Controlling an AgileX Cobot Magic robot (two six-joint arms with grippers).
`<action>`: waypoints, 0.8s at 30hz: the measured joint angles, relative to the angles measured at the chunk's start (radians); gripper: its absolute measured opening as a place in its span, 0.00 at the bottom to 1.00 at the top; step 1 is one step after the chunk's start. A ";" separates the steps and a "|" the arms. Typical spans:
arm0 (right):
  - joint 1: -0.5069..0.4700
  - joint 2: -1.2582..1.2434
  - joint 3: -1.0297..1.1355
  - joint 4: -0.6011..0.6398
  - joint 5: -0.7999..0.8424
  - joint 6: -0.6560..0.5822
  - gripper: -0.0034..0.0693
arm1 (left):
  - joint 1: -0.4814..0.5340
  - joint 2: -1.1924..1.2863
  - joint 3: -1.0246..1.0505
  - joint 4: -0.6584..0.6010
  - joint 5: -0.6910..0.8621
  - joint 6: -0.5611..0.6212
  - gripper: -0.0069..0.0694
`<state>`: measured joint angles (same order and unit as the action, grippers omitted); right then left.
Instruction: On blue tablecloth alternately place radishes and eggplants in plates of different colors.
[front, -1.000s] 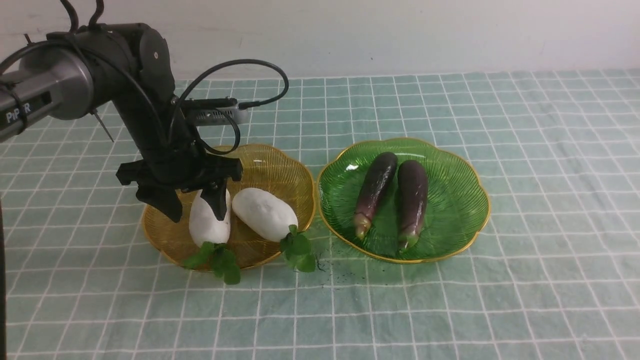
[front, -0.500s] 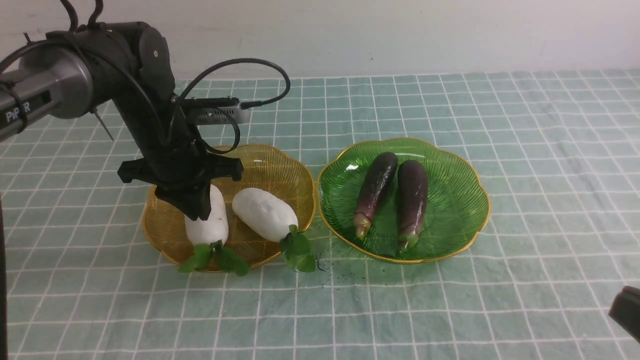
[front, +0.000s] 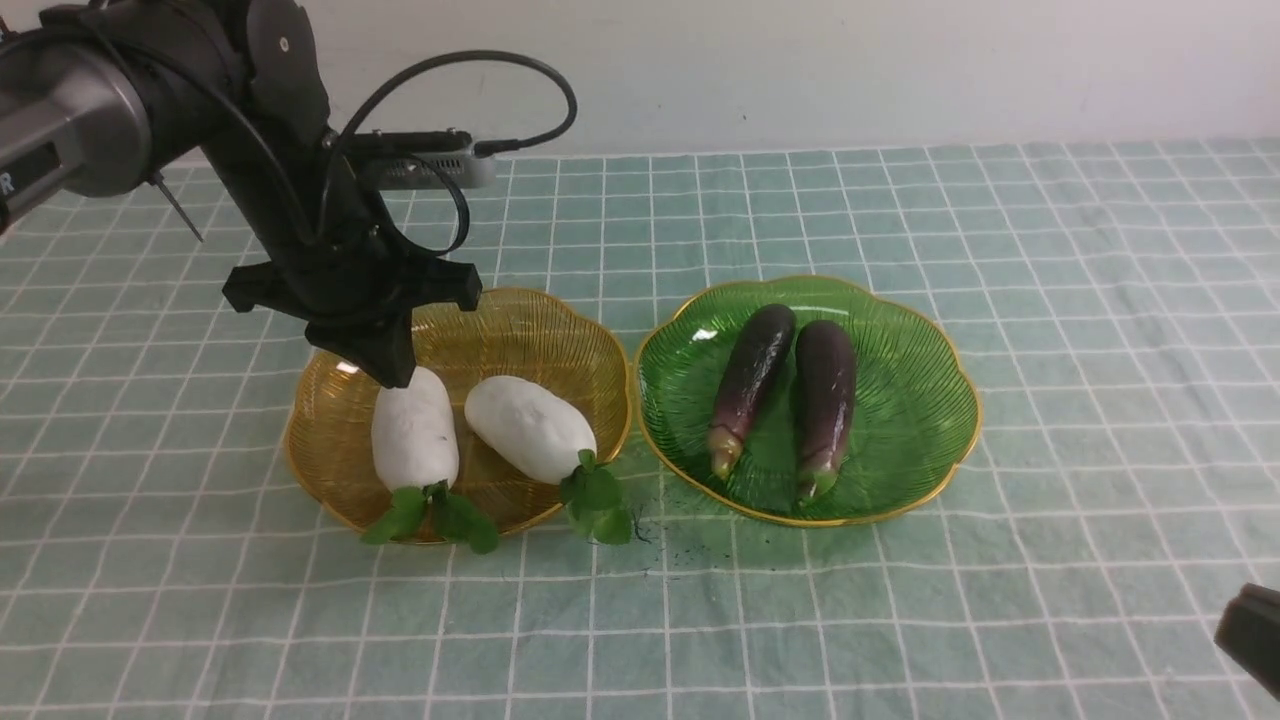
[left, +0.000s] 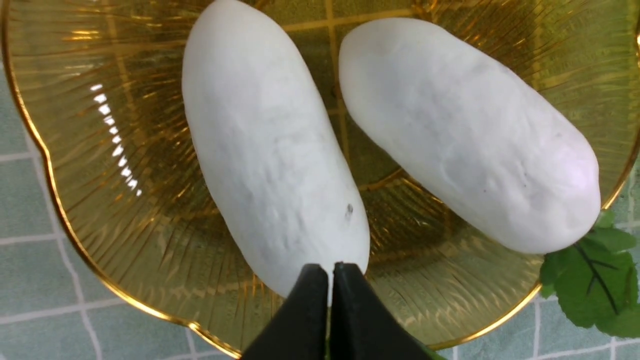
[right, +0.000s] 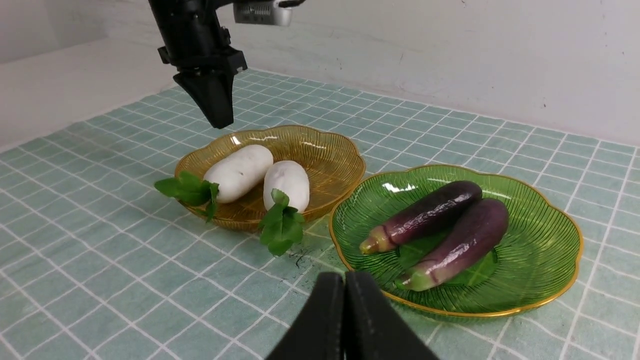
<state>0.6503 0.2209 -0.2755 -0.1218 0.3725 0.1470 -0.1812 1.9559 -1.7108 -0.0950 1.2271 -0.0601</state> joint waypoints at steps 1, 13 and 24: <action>-0.007 -0.018 0.022 0.001 -0.003 0.000 0.03 | 0.000 0.000 0.000 0.000 0.000 0.000 0.08; -0.416 -0.216 0.291 0.007 0.006 0.002 0.03 | 0.000 -0.071 -0.001 0.004 0.000 0.015 0.08; -0.610 -0.228 0.297 0.007 0.002 0.002 0.03 | 0.000 -0.415 -0.002 0.009 0.018 0.099 0.08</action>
<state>0.0398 -0.0074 0.0215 -0.1143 0.3748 0.1489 -0.1812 1.5406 -1.7127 -0.0859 1.2448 0.0389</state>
